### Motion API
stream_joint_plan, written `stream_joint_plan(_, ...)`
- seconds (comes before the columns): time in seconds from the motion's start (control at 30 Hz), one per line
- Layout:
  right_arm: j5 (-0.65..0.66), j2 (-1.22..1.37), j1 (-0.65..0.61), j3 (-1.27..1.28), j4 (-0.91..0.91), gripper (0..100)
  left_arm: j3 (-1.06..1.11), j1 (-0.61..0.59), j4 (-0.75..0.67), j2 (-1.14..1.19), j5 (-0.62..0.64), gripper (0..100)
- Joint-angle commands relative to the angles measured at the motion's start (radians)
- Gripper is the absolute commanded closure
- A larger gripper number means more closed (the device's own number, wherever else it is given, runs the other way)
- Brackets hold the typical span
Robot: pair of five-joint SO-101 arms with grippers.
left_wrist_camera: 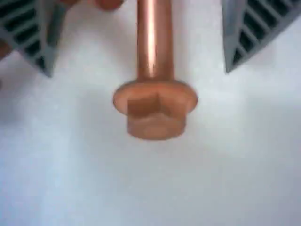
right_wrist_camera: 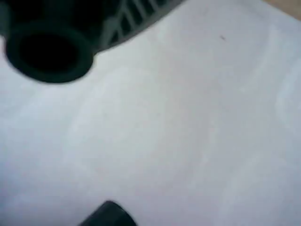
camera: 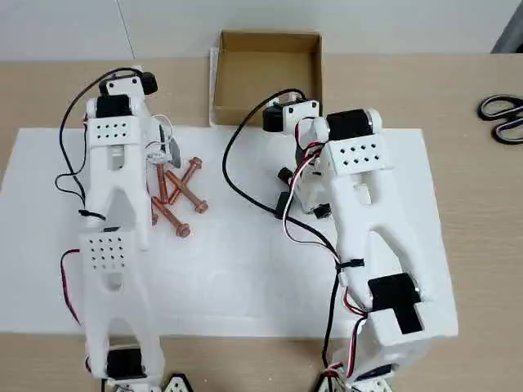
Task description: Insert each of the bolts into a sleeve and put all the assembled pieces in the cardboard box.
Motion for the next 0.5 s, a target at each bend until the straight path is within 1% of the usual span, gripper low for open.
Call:
stream_joint_plan(0.0, 0.005, -0.058, -0.004, -0.035, 0.007, 99.4, -0.053, 0.005, 0.006, 0.012, 0.012, 80)
stream_joint_plan(0.13, 0.005, -0.058, -0.004, -0.035, 0.005, 99.4, -0.053, 0.005, 0.003, 0.044, 0.014, 80)
stream_joint_plan(0.27, 0.005, -0.058, -0.004, -0.035, 0.005, 99.4, -0.053, 0.005, 0.002, 0.052, 0.064, 80)
stream_joint_plan(0.47, 0.005, -0.058, -0.004, -0.035, 0.005, 99.4, -0.058, 0.006, 0.002, 0.054, 0.106, 80)
